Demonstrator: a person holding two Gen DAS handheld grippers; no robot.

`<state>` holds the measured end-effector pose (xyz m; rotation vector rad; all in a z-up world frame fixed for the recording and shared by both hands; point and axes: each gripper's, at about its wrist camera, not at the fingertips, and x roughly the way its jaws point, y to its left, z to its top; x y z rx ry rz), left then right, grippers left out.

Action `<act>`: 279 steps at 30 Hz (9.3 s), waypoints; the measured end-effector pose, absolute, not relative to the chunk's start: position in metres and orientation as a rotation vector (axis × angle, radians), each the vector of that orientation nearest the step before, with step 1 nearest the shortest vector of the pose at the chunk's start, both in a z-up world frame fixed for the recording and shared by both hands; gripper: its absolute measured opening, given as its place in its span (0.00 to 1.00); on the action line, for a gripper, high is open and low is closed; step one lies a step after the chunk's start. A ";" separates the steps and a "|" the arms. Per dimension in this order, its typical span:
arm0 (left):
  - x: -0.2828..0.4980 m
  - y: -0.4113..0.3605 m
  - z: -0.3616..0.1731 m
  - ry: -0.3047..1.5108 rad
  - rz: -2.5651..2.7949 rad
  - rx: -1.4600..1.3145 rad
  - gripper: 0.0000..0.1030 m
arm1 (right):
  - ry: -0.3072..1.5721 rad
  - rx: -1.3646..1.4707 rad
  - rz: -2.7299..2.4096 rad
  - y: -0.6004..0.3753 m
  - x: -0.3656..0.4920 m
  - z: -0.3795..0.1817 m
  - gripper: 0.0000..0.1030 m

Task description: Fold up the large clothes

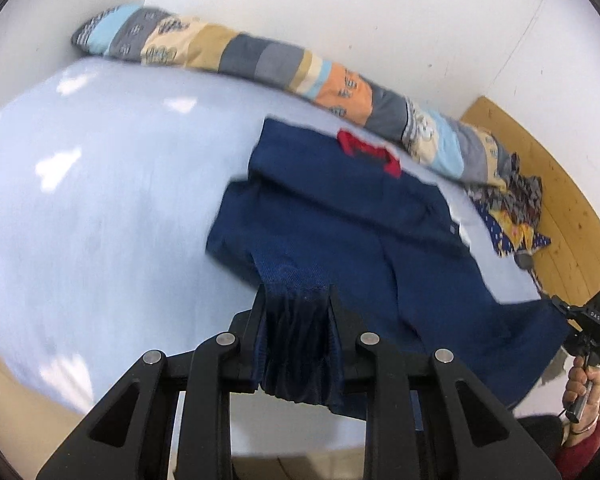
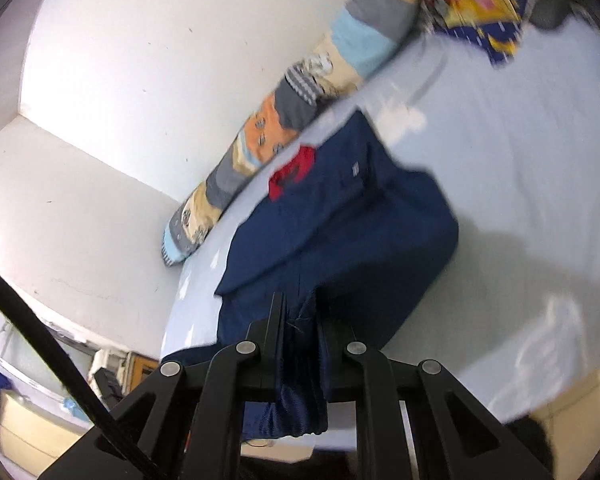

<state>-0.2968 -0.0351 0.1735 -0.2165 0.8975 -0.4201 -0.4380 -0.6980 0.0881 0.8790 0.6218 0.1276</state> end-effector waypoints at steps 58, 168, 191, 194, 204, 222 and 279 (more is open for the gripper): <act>0.146 -0.251 0.041 0.951 -0.316 0.065 0.67 | 0.885 0.398 -0.072 -0.756 0.019 0.000 0.00; -0.184 -0.080 0.092 1.114 -0.322 -0.440 0.17 | 0.937 0.790 -0.012 -0.742 -0.361 0.062 0.14; -0.108 -0.257 0.091 0.909 -0.117 0.203 0.73 | 0.895 0.232 0.003 -0.596 -0.217 0.055 0.47; -0.080 -0.243 0.074 0.927 -0.095 0.179 0.73 | 0.928 0.253 0.002 -0.604 -0.180 0.041 0.46; -0.045 -0.136 0.055 0.978 0.017 -0.113 0.89 | 0.932 0.658 -0.268 -0.756 -0.182 0.009 0.01; -0.200 -0.254 0.079 0.934 -0.196 0.251 0.89 | 1.021 0.377 -0.004 -0.583 -0.286 0.057 0.43; -0.238 -0.294 0.041 0.808 -0.100 0.273 1.00 | 1.014 0.166 -0.130 -0.530 -0.297 0.007 0.91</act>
